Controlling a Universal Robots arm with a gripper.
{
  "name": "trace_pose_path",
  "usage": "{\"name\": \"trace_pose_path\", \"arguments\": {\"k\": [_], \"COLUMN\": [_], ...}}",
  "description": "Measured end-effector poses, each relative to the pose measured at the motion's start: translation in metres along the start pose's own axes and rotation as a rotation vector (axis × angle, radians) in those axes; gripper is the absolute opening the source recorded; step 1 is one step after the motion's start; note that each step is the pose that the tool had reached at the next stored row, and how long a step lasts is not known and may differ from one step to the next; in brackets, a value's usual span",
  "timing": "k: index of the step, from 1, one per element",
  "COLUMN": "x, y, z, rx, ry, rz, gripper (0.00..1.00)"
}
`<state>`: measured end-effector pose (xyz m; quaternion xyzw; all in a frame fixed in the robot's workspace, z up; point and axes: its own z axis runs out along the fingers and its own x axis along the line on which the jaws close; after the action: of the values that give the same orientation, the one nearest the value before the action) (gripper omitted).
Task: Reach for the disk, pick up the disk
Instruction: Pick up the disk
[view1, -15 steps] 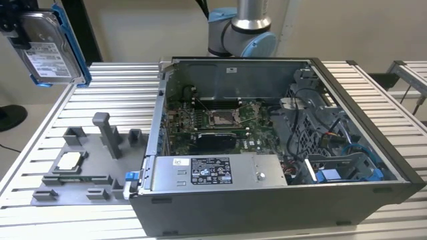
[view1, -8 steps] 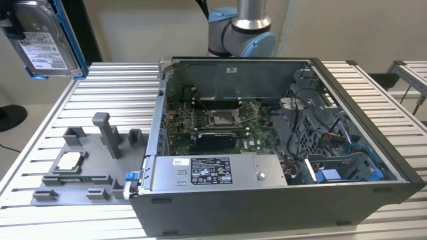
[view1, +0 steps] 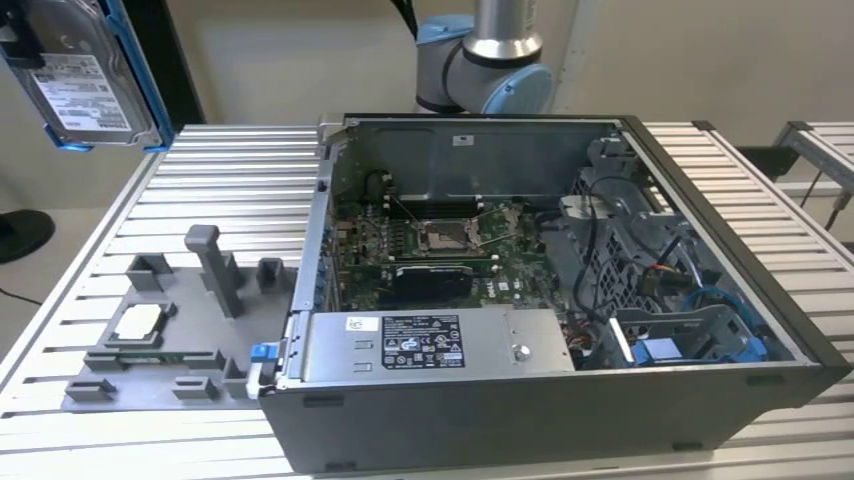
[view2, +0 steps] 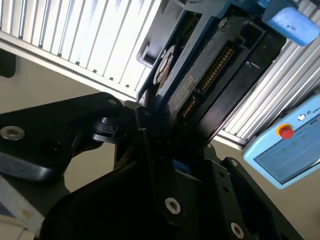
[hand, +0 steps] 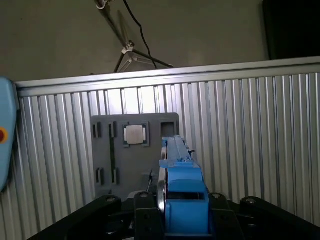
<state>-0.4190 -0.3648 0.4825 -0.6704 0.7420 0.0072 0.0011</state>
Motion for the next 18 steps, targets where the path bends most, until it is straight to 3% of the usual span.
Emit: {"name": "trace_pose_path", "arguments": {"k": [7, 18], "x": [-0.0005, -0.0034], "y": [-0.0049, -0.0340], "z": [-0.0001, -0.0003], "rx": [-0.0001, 0.0001], "ry": [0.0001, 0.0000], "rz": [0.000, 0.000], "gripper": [0.00, 0.00]}}
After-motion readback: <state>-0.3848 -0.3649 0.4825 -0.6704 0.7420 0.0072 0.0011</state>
